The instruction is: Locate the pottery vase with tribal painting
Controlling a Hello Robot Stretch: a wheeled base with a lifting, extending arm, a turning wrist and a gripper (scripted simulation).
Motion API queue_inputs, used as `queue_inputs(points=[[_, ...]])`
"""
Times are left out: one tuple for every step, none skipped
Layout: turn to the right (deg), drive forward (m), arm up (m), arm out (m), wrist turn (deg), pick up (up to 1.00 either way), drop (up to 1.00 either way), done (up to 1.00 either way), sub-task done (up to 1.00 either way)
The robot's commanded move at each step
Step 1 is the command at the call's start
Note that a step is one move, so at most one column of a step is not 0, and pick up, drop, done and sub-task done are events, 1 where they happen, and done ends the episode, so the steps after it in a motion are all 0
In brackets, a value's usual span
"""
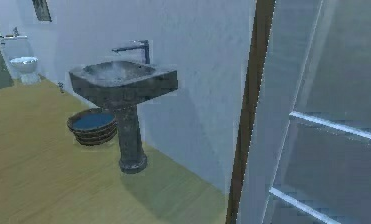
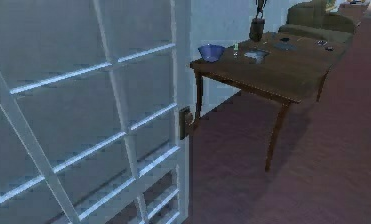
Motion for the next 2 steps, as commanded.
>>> queue_inputs(points=[[-45.0, 0.00, 0.00, 0.00, 0.0, 0.00, 0.00, 0.00, 0.00], [-6.0, 0.00, 0.00, 0.00, 0.0, 0.00, 0.00, 0.00, 0.00]])
